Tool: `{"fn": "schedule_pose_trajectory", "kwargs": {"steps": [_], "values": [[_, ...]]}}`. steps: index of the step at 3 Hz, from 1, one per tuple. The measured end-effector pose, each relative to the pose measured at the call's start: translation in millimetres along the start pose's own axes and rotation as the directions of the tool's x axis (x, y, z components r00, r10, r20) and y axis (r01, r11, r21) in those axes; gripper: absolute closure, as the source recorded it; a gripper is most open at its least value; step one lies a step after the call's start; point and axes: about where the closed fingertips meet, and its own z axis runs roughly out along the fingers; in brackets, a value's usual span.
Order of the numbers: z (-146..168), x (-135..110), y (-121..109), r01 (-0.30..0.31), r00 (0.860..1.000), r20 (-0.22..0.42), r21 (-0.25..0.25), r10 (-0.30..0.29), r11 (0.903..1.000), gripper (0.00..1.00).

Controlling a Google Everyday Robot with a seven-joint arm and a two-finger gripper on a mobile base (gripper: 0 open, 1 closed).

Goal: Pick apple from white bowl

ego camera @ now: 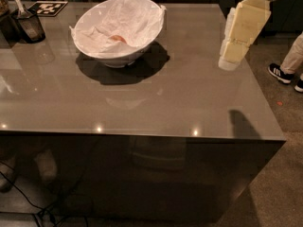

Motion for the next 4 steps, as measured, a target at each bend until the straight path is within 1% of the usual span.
{"fn": "schedule_pose_trajectory", "kwargs": {"steps": [1, 2, 3, 4], "values": [[14, -31, -24, -0.022, 0.999, 0.045, -0.02, 0.022, 0.9996, 0.0], [33, -81, -65, -0.021, 0.998, 0.066, -0.016, 0.022, 0.9997, 0.0], [22, -112, -76, 0.003, 0.991, 0.131, 0.027, -0.007, 0.9996, 0.0], [23, -112, -76, 0.003, 0.991, 0.132, 0.027, -0.007, 0.9996, 0.0]]}}
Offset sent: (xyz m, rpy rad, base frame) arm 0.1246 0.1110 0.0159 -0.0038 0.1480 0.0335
